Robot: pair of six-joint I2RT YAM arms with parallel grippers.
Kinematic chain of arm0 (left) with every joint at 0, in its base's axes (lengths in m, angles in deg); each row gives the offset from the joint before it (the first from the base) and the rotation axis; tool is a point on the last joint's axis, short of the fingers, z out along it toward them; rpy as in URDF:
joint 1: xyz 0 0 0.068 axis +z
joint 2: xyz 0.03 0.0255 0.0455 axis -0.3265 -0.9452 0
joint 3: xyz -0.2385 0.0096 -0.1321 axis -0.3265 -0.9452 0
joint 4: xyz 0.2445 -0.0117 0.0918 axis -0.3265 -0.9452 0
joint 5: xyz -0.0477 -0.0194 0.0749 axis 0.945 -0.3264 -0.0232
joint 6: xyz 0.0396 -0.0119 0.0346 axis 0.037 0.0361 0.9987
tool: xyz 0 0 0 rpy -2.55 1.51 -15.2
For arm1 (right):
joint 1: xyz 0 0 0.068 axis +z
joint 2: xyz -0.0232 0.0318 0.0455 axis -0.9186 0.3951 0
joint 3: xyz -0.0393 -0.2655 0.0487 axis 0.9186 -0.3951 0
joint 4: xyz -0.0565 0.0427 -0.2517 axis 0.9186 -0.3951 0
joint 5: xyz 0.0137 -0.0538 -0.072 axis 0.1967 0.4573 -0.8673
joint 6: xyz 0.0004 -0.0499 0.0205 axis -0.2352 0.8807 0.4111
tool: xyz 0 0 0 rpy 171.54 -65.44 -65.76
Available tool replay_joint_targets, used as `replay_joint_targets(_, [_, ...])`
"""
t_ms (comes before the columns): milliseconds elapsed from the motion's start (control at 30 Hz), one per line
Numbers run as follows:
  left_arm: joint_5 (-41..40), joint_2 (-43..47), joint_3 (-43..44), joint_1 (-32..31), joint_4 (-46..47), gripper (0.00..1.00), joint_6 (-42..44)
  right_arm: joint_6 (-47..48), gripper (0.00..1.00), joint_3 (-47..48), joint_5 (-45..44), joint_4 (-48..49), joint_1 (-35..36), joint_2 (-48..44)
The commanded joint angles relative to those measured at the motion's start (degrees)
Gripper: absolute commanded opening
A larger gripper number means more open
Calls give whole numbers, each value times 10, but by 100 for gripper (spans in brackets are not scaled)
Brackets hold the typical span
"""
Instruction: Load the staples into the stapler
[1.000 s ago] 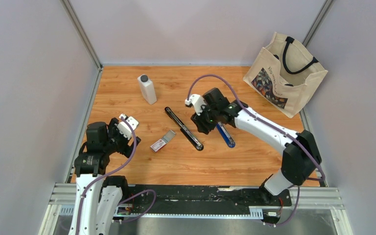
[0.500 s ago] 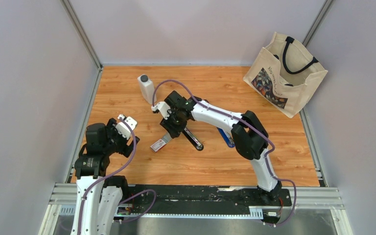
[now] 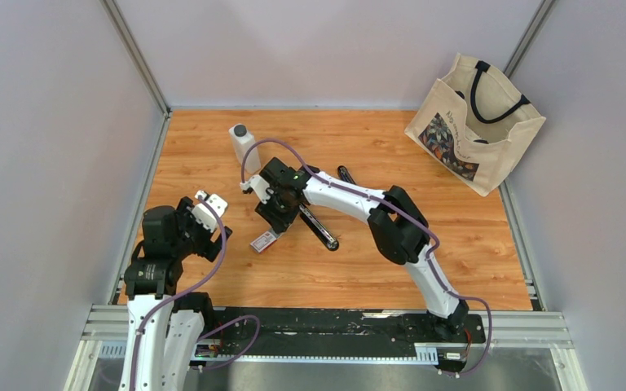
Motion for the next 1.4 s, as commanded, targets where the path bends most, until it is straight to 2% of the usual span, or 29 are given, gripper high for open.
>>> replay_joint_targets(0, [6,5,1,6,20,92,-10,-8,42,33,-30,1,2,26])
replay_joint_targets(400, [10,7,-2,6,21,92,-9,-1,40,54,-57,4,3,50])
replay_joint_targets(1367, [10,9,-3,6,23,92,-8,-9,45,56,-27,-1,13,62])
